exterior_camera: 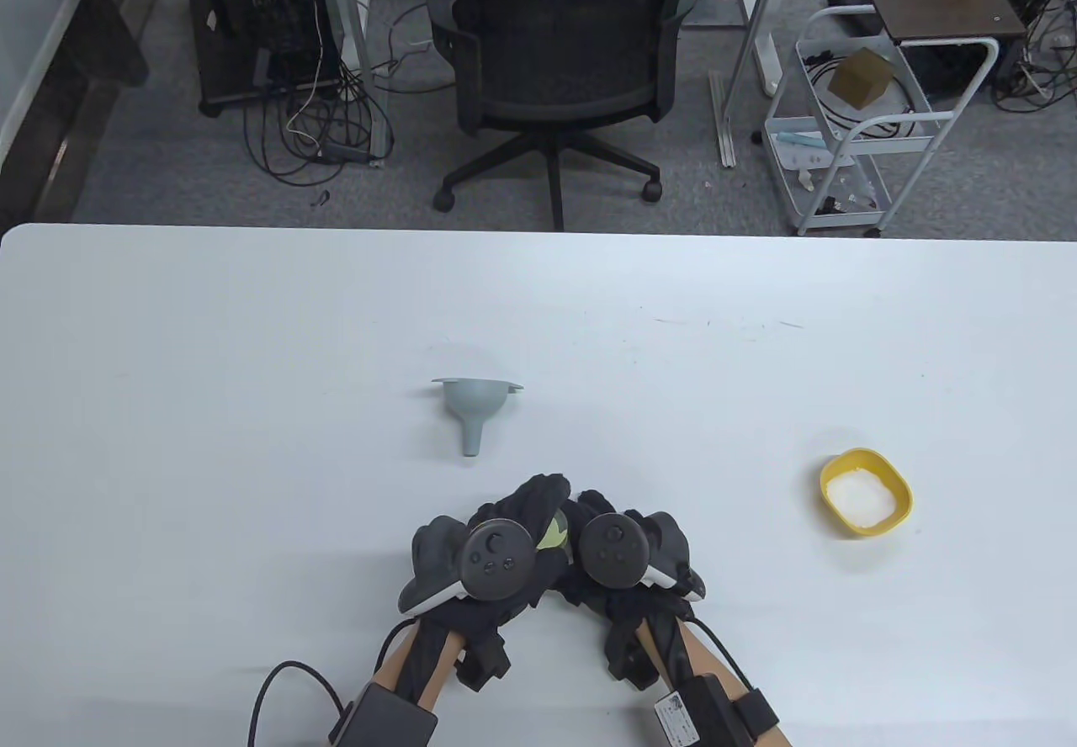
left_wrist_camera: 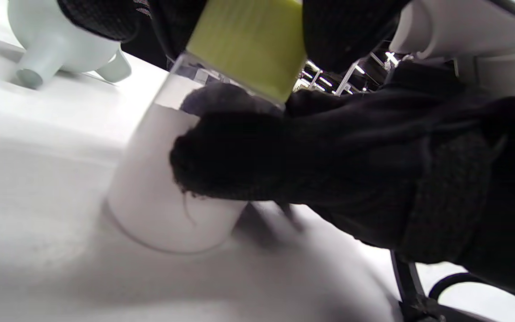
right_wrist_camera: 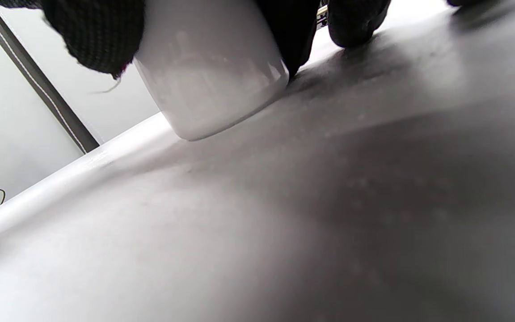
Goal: Unscrew the press dispenser and pour salt into it
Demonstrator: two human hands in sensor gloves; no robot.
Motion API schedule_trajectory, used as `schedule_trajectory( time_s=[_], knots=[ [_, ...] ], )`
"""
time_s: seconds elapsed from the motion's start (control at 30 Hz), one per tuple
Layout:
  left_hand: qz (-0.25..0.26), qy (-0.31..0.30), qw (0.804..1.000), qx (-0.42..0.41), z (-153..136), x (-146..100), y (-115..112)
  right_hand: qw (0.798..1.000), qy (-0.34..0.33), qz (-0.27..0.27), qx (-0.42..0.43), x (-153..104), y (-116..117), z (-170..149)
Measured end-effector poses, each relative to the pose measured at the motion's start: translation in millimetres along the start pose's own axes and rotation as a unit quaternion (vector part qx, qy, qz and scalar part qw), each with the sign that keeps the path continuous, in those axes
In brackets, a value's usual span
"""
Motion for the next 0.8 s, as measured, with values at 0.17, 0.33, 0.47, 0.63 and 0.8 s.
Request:
schedule_trajectory(
  time_s=[0.17,0.33,0.47,0.63,0.8],
  knots=[
    [0.022,0.000,1.000,0.009,-2.8,-2.3,0.3,1.000,-0.001,0.001,-0.001,0.0,0.1,0.3],
    [0.041,0.005,0.999,0.033,-1.1,-3.9,1.5,1.000,-0.001,-0.001,-0.002,-0.2,0.1,0.6],
    [0.054,0.012,0.998,0.040,-1.4,-4.8,3.0,1.000,-0.001,-0.003,-0.003,-0.4,-0.1,0.8],
    [0.067,0.019,0.997,0.046,-2.1,-5.6,3.8,1.000,-0.001,-0.003,-0.003,-0.6,-0.1,0.9],
    [0.098,0.037,0.991,0.082,-0.8,-8.6,5.1,1.000,-0.002,-0.006,-0.007,-1.0,-0.3,1.5]
  ],
)
Point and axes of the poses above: the tracker on the back of each hand, its own z axis roughly to the thumb side, its own x axis roughly from the wrist to the fingertips, y = z × x, the point moved 5 cm from there along x, roughly from the wrist to the fingertips, and after that the axes turned 5 degrees about x, right-handed, at the moved point
